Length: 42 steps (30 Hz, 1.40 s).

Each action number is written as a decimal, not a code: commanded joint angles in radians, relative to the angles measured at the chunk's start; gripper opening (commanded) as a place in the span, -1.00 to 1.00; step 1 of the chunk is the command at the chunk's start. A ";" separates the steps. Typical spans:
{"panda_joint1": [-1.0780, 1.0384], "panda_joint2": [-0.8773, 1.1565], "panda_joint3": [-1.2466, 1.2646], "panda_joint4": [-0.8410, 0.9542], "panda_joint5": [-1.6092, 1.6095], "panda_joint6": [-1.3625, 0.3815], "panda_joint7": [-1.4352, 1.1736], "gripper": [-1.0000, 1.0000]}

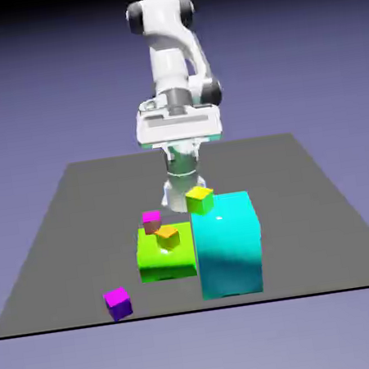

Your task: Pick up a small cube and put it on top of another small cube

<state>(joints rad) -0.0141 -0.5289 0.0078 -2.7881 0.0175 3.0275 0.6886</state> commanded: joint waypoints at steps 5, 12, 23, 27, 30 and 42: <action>-0.108 0.171 0.032 0.091 0.073 -0.040 -0.218 0.00; -0.260 0.409 0.078 0.218 0.174 -0.095 -0.522 0.00; -0.499 0.785 0.149 0.417 0.334 -0.182 -1.000 0.00; -0.579 0.911 0.173 0.485 0.388 -0.211 -1.162 0.00; -0.579 0.984 0.182 0.512 0.394 -0.165 -1.173 0.00; -0.560 0.890 0.164 0.479 0.379 -0.224 -1.147 -1.00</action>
<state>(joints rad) -0.5745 0.3615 0.1715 -2.3096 0.3965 2.8028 -0.4579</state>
